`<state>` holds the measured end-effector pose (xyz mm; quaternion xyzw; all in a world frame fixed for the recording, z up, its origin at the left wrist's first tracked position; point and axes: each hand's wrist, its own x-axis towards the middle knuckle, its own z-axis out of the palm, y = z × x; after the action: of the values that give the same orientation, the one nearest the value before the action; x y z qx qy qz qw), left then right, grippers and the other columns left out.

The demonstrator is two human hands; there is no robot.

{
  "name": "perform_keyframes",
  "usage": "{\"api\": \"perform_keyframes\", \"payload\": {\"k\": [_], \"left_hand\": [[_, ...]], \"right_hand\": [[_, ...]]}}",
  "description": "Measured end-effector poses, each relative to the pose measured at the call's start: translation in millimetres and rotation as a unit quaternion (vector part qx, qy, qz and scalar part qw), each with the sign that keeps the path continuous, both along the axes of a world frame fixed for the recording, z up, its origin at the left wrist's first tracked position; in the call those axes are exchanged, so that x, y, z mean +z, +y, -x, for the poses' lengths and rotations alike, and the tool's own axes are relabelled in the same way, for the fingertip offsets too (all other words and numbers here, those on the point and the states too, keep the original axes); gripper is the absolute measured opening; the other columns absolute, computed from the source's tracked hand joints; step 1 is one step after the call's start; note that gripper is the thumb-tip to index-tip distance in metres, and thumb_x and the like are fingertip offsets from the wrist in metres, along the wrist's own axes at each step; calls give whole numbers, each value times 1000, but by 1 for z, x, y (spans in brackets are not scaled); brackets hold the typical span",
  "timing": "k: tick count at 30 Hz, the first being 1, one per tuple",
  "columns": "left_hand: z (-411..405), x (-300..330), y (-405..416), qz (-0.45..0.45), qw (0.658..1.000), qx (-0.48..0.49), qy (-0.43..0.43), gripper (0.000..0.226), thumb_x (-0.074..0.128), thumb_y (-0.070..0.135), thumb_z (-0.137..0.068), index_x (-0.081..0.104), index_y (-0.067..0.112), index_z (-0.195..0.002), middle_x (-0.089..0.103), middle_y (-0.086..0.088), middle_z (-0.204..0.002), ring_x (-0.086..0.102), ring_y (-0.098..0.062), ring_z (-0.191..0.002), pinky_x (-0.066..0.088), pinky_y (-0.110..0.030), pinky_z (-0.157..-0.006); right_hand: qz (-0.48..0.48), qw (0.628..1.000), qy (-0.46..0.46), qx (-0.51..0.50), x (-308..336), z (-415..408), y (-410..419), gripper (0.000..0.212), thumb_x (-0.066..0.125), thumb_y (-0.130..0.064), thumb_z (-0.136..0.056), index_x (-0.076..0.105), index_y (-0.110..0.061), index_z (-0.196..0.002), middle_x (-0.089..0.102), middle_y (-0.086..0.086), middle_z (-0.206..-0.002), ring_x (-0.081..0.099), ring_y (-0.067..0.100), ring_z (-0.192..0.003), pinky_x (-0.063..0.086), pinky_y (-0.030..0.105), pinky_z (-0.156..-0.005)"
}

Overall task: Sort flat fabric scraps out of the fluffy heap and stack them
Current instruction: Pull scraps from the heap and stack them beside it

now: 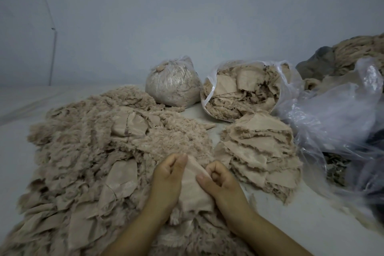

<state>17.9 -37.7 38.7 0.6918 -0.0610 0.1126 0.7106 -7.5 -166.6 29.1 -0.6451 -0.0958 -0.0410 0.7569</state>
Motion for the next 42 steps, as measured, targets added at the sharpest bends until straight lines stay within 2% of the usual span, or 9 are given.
{"api": "perform_keyframes", "payload": {"k": [5, 9, 15, 20, 24, 27, 30, 37, 42], "left_hand": [[-7, -1, 10, -68, 995, 68, -17, 38, 41, 27, -99, 58, 2, -77, 55, -7, -66, 50, -14, -59, 42, -24, -53], [-11, -2, 11, -155, 983, 90, -44, 35, 39, 25, -100, 57, 13, -73, 54, 1, -62, 45, -1, -50, 36, -15, -47], [-20, 20, 21, -6, 1000, 2, -4, 25, 42, 15, -99, 52, 3, -79, 52, 1, -45, 42, -8, -34, 35, -19, -34], [-21, 37, 49, -174, 983, -30, -60, 20, 50, 15, -96, 60, 11, -80, 59, 8, -56, 53, -2, -46, 43, -14, -45], [-11, 28, 94, -481, 835, -17, -266, 25, 48, 32, -96, 69, 19, -93, 68, 9, -88, 57, -2, -79, 45, -16, -69], [-1, 1, 120, -542, 766, -21, -346, 45, 34, 37, -99, 68, 9, -91, 67, -6, -85, 53, -16, -78, 44, -29, -69], [-1, -22, 122, -549, 767, -20, -331, 53, 29, 38, -100, 68, 6, -85, 66, -8, -79, 49, -14, -75, 39, -23, -66], [-46, -26, 109, -491, 815, -3, -308, 57, 30, 38, -99, 63, -3, -78, 61, -17, -73, 45, -22, -70, 34, -31, -63], [-61, -31, 107, -454, 838, 13, -301, 35, 41, 20, -94, 61, -2, -76, 58, -17, -70, 39, -18, -67, 32, -30, -60]], "right_hand": [[-74, 994, 12, -85, 1, -3, -2, 17, 68, -5, -83, 54, -9, -75, 42, -9, -49, 35, 3, -45, 32, 15, -43], [18, 987, -39, -152, 10, -6, -11, 15, 69, -6, -83, 65, -15, -72, 62, -9, -63, 54, 1, -59, 43, 12, -55], [51, 954, -70, -286, 82, -55, -72, 7, 64, -22, -90, 71, -22, -92, 69, -12, -70, 59, -1, -54, 51, 19, -52], [395, 836, -6, -380, 95, -79, -119, 26, 56, -28, -91, 66, -23, -114, 57, 13, -123, 44, 29, -120, 33, 34, -94], [314, 914, -125, -223, 39, -35, -63, 8, 59, -27, -91, 66, -26, -95, 65, -3, -104, 60, 11, -97, 48, 29, -85], [373, 915, -152, -23, -6, 1, -22, 16, 61, -42, -90, 63, -34, -103, 59, -16, -106, 54, -4, -99, 45, 17, -85], [506, 840, -179, 74, -27, 2, -8, 45, 59, -51, -88, 53, -30, -128, 46, -12, -122, 38, 2, -115, 30, 10, -93], [435, 856, -258, -103, -12, -4, -10, 27, 61, -40, -89, 71, -19, -102, 57, -6, -99, 48, 10, -100, 39, 23, -87], [511, 815, -259, 87, -13, 6, 10, 46, 63, -63, -77, 69, -32, -111, 50, -12, -110, 38, 7, -107, 32, 23, -94]]}}
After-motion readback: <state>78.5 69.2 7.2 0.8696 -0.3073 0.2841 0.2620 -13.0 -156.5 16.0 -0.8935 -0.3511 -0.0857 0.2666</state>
